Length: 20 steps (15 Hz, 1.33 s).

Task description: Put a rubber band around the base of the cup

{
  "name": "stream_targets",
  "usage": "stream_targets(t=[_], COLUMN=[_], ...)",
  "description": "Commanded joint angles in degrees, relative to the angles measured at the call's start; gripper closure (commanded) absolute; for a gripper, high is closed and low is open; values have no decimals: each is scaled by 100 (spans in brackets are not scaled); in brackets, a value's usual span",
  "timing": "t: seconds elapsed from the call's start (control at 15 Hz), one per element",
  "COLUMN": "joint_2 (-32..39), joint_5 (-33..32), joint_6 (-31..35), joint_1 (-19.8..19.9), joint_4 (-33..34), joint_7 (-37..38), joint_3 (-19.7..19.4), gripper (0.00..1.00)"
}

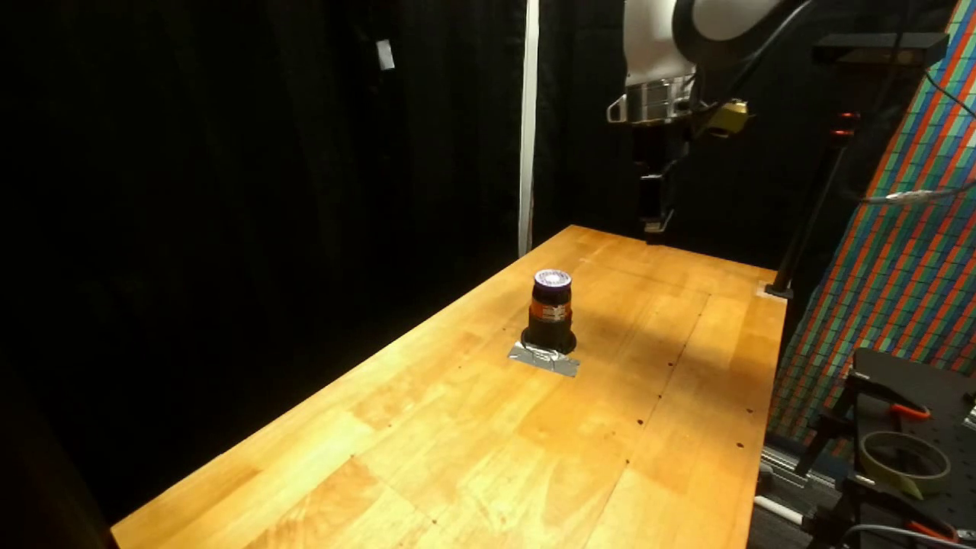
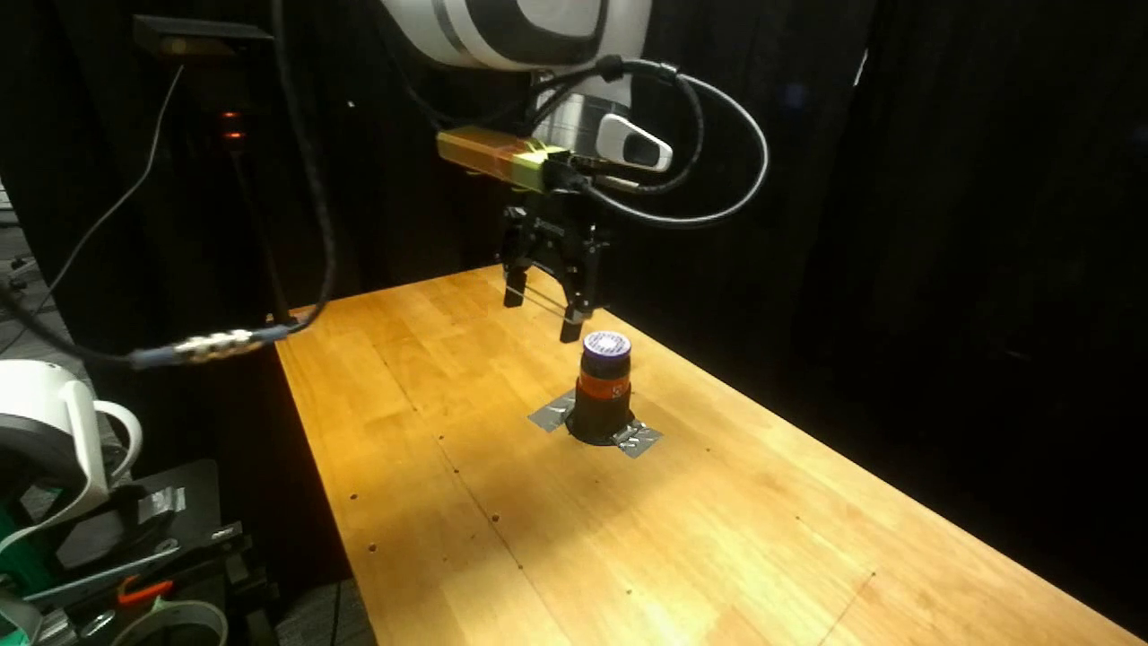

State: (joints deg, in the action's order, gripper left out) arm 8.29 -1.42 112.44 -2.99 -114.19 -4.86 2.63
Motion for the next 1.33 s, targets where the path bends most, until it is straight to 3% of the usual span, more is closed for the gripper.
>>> stream_targets(t=[0.0, 0.4, 0.73, 1.27], joint_2=[1248, 2756, 3536, 4445], joint_5=[232, -97, -119, -17], joint_6=[5, -1, 55, -1079], joint_1=[-36, -196, -249, -299], joint_4=[1425, 3102, 4069, 5369], joint_7=[-172, -264, -492, -382], joint_3=[97, 156, 192, 207], gripper=[0, 0, 0, 0])
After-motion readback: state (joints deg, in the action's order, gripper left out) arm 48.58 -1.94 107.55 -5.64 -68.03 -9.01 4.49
